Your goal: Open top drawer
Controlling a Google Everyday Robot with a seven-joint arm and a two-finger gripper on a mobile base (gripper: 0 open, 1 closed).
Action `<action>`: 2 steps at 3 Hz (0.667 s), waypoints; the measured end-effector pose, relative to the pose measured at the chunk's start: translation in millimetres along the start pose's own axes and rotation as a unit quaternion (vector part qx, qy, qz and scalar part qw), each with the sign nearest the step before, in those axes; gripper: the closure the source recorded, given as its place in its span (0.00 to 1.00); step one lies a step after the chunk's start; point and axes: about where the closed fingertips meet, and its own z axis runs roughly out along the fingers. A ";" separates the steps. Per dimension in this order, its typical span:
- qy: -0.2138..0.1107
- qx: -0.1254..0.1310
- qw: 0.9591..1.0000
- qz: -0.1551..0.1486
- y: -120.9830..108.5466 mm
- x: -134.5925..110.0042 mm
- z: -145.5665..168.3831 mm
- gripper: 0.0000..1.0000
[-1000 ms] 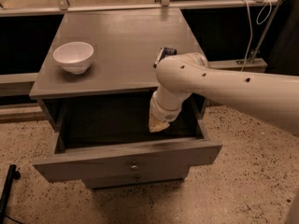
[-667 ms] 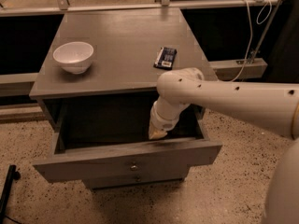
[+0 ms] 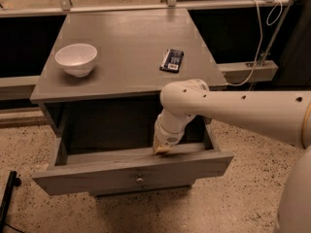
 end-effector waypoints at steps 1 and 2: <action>-0.010 -0.034 0.999 -0.015 33.3 2.7 -17.9 1.00; -0.010 -0.035 0.999 -0.015 33.5 2.7 -18.0 1.00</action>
Offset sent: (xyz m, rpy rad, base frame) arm -0.1075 -0.0360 0.0375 0.0731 0.2498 0.1554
